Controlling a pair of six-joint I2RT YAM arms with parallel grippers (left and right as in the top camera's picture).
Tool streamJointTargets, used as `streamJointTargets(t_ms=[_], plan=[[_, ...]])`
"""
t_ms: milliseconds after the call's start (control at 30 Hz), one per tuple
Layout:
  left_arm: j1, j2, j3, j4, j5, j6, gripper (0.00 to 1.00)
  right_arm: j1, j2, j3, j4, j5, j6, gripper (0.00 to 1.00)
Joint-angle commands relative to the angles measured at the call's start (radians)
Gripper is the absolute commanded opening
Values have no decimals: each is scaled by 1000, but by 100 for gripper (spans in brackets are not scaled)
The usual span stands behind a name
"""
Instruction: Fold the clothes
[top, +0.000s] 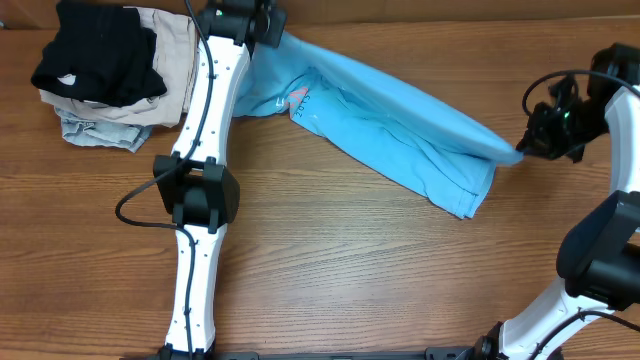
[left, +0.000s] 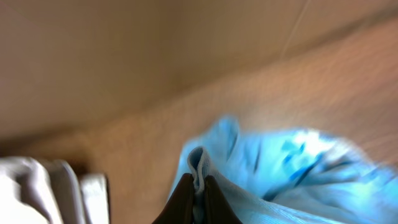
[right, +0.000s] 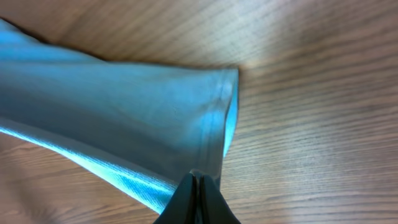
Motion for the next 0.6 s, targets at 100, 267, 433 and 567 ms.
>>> streamJointTargets(t_ms=[100,267,433,567], plan=[[50,-13,-130,-1,-34,65,4,-6,-24,-143,47,18,25,4],[60,-13,-142,1,-31,68,4,-6,-24,-222,83,3,25,4],[53,-13,-142,-46,1,68,7,0,-24,-265,87,-20,21,4],[47,-13,-141,-127,-7,68,33,20,-24,-267,78,-38,18,13]])
